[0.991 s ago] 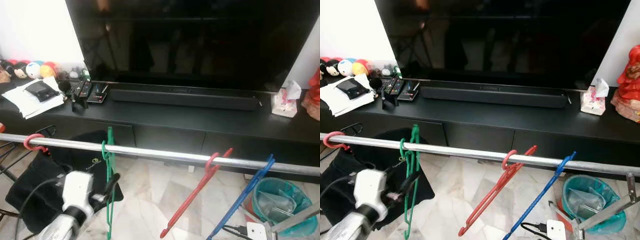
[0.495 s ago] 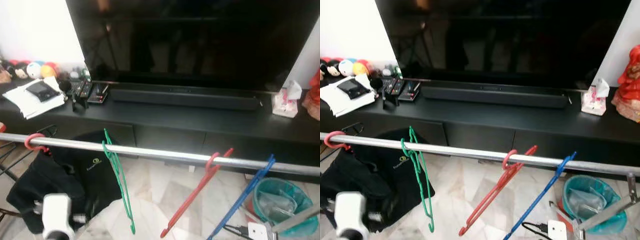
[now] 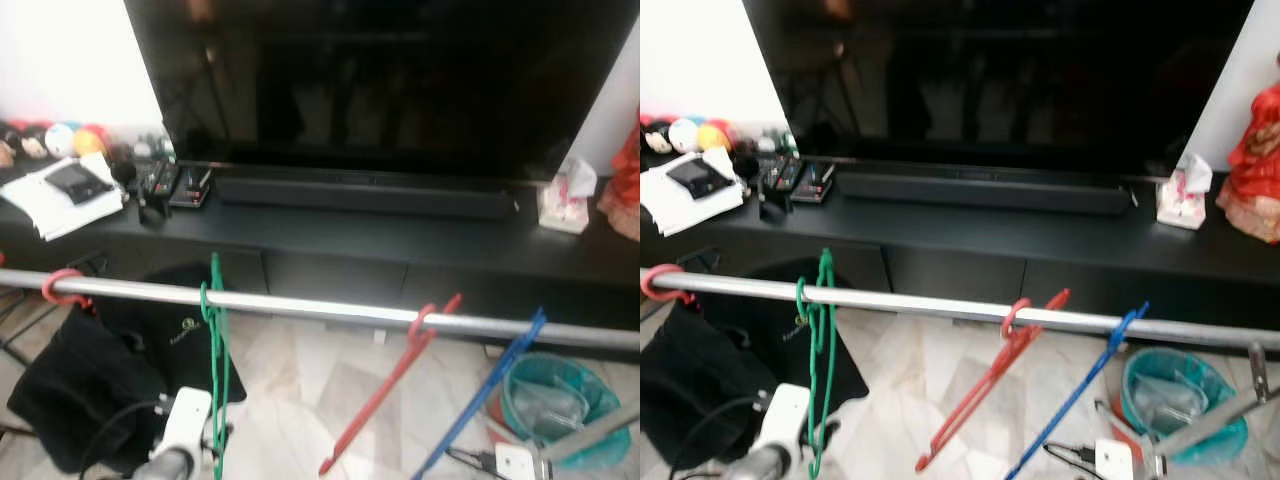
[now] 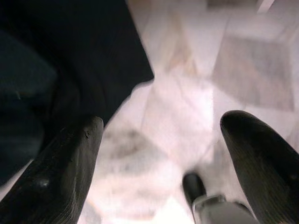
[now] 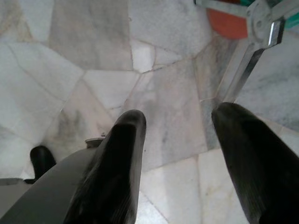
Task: Hang hanger
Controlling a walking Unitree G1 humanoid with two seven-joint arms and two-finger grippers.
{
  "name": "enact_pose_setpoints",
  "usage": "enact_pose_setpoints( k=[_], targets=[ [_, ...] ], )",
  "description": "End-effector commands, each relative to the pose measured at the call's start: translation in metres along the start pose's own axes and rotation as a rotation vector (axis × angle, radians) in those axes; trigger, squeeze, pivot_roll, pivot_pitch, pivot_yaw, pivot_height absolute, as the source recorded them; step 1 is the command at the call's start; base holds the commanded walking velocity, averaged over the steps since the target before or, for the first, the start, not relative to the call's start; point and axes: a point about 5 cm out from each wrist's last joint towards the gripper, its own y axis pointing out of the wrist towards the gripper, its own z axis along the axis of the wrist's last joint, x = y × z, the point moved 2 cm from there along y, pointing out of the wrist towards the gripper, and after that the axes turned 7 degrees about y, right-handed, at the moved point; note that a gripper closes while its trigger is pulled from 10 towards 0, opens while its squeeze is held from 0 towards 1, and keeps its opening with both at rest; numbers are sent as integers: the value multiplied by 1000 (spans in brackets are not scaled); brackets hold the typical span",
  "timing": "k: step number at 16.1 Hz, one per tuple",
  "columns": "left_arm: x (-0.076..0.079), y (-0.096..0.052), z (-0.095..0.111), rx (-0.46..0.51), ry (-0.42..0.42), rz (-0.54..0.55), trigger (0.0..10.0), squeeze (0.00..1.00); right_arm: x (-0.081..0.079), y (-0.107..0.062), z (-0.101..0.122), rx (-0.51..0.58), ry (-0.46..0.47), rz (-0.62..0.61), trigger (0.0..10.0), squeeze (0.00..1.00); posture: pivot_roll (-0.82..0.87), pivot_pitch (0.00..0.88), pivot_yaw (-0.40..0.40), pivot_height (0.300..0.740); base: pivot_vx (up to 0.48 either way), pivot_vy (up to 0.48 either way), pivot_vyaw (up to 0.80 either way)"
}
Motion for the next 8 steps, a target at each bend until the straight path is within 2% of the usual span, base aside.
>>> enact_pose_setpoints(
  k=[1, 2, 4, 6, 8],
  targets=[
    [5, 0, -18, -81, 8, -1, 10000, 0, 0, 0, -1, -2, 14, -4, 10000, 0, 40, 0, 17, 740, 0, 0, 0],
    [12, 0, -25, -128, 72, -38, 10000, 0, 0, 0, -2, -2, 18, -4, 10000, 0, 31, 0, 17, 740, 0, 0, 0],
    [15, 0, -34, -185, 54, -20, 10000, 0, 1, 0, -3, -3, -8, -3, 10000, 0, 14, 0, 24, 740, 0, 0, 0],
    [17, 0, -34, -190, 34, -14, 10000, 0, 2, -1, -4, -6, -11, -5, 10000, 0, 15, 0, 22, 740, 0, 0, 0],
    [20, 0, -37, -191, 61, -38, 10000, 0, 2, -1, -8, -10, -8, -6, 10000, 0, -2, 0, 38, 740, 0, 0, 0]
  ],
)
